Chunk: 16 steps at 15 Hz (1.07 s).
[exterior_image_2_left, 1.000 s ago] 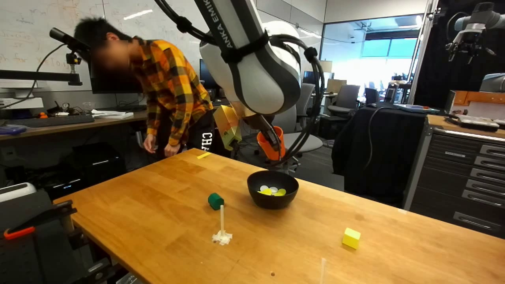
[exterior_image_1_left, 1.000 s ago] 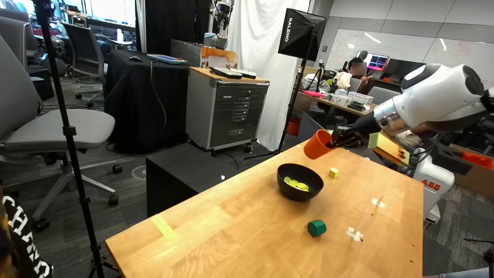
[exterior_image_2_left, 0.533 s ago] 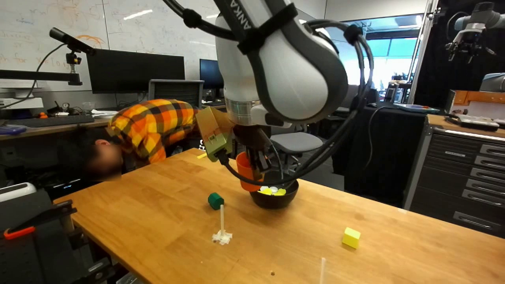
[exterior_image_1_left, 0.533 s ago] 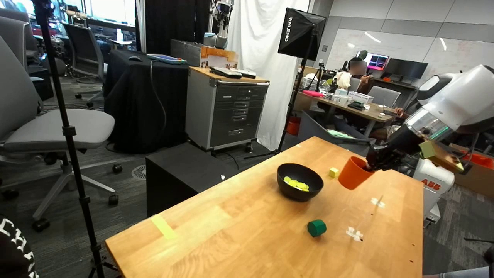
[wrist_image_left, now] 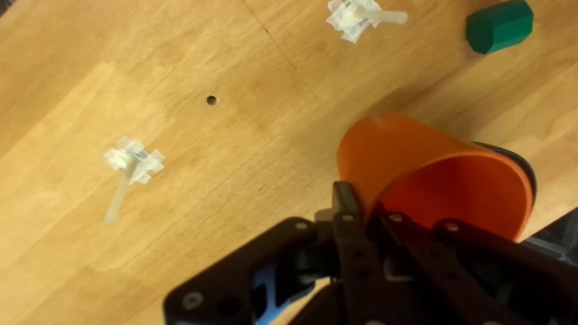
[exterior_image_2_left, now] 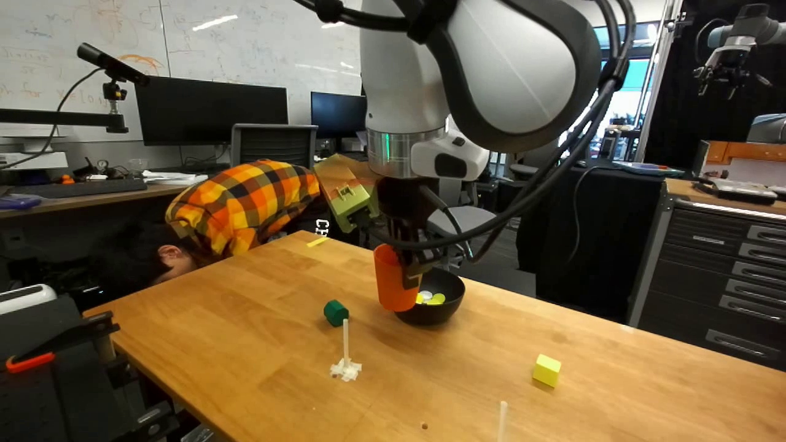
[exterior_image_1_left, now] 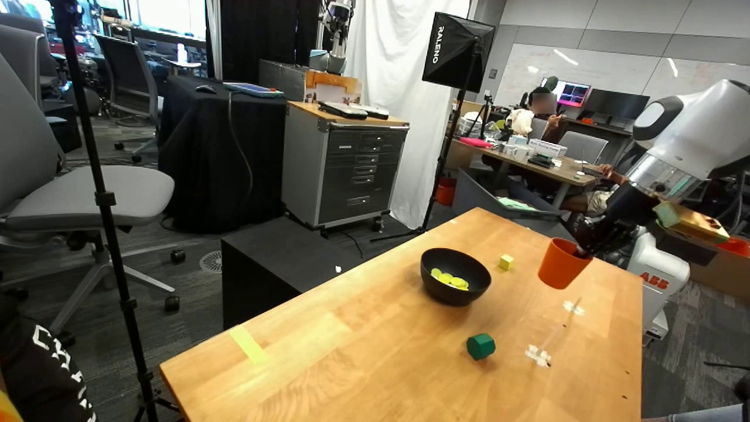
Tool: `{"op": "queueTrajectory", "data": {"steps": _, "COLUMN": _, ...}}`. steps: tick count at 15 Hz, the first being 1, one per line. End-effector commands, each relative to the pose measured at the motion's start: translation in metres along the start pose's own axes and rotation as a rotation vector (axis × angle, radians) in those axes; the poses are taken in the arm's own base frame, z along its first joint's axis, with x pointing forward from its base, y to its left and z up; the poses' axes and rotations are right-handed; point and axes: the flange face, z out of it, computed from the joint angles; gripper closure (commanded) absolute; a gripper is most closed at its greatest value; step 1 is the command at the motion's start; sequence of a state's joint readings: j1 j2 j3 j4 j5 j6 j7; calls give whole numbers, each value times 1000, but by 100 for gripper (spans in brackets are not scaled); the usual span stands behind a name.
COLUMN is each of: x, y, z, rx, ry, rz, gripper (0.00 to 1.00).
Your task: Pour the contents in the cup into the bowl
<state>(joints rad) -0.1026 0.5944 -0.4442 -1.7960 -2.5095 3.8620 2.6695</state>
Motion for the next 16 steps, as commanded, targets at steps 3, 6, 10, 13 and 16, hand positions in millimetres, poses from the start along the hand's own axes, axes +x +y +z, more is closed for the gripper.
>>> {"op": "queueTrajectory", "data": {"steps": 3, "x": 13, "y": 6, "z": 39, "rx": -65, "ry": -43, "rz": -22, "gripper": 94}}
{"op": "queueTrajectory", "data": {"steps": 6, "x": 15, "y": 16, "z": 68, "rx": -100, "ry": 23, "rz": -13, "gripper": 94}}
{"op": "queueTrajectory", "data": {"steps": 10, "x": 13, "y": 24, "z": 102, "rx": -121, "ry": 53, "rz": -6, "gripper": 93}}
{"op": "queueTrajectory", "data": {"steps": 13, "x": 9, "y": 28, "z": 122, "rx": -121, "ry": 32, "rz": -8, "gripper": 94}}
{"op": "queueTrajectory", "data": {"steps": 16, "x": 9, "y": 33, "z": 130, "rx": -93, "ry": -4, "rz": 1, "gripper": 94}}
